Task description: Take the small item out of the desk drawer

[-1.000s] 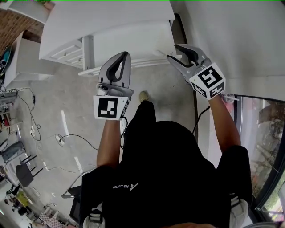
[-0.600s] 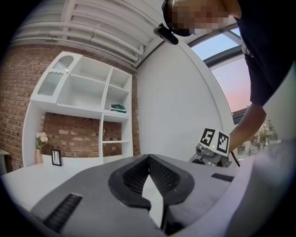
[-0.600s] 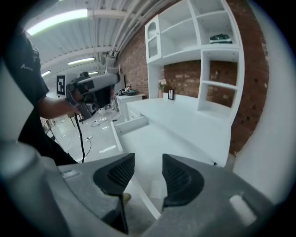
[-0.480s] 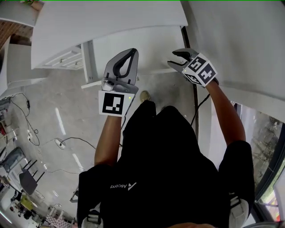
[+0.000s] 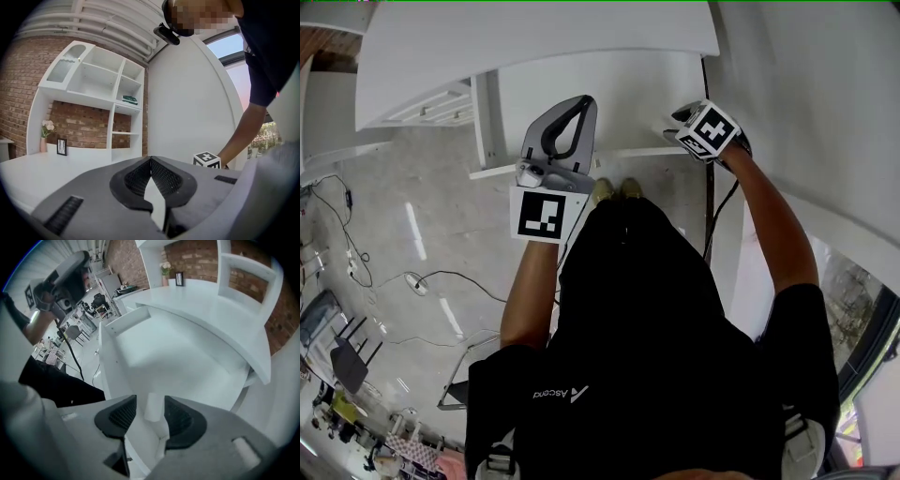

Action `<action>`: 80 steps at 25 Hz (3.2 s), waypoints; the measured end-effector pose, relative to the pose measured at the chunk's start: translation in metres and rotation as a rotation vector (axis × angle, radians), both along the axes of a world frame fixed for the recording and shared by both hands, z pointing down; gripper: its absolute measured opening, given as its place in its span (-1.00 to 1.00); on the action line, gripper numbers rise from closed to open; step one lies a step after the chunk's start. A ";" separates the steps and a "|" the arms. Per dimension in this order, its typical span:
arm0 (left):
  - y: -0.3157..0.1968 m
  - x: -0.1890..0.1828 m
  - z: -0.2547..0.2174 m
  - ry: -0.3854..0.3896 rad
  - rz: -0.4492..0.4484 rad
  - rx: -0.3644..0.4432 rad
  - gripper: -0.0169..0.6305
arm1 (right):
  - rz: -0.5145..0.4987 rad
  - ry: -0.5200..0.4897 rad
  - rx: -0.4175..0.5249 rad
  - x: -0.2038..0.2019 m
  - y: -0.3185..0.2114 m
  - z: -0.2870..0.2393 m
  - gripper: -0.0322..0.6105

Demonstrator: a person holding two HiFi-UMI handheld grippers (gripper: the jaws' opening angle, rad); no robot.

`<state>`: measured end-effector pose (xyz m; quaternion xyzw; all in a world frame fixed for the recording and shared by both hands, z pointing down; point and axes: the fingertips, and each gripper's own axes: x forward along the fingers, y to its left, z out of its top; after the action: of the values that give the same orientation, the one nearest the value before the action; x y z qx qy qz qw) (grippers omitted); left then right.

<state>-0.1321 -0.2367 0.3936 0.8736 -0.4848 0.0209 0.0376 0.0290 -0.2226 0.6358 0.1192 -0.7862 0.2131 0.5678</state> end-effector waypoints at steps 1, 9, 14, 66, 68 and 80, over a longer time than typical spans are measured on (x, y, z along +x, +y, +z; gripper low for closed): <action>-0.002 -0.002 0.003 0.003 -0.005 -0.005 -0.95 | 0.003 0.024 -0.015 0.002 -0.002 0.006 -0.33; -0.014 -0.017 0.021 0.028 -0.042 -0.034 -0.95 | -0.007 0.158 -0.120 0.004 -0.004 0.043 -0.33; -0.019 -0.029 0.028 0.039 -0.061 -0.050 -0.95 | -0.018 0.224 -0.185 0.000 -0.003 0.057 -0.33; 0.006 0.034 -0.064 -0.008 -0.027 0.044 -0.95 | 0.264 -0.669 0.432 -0.031 -0.033 -0.236 -0.38; 0.007 0.042 -0.074 0.001 -0.022 0.064 -0.95 | 0.282 -0.736 0.469 -0.028 -0.031 -0.257 -0.38; 0.014 0.063 -0.112 0.022 -0.002 0.126 -0.95 | 0.303 -0.988 0.628 -0.023 -0.011 -0.338 -0.38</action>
<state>-0.0692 -0.2232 0.2813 0.8739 -0.4856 -0.0192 -0.0121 0.0059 -0.2338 0.2973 0.2786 -0.9564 0.0791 0.0365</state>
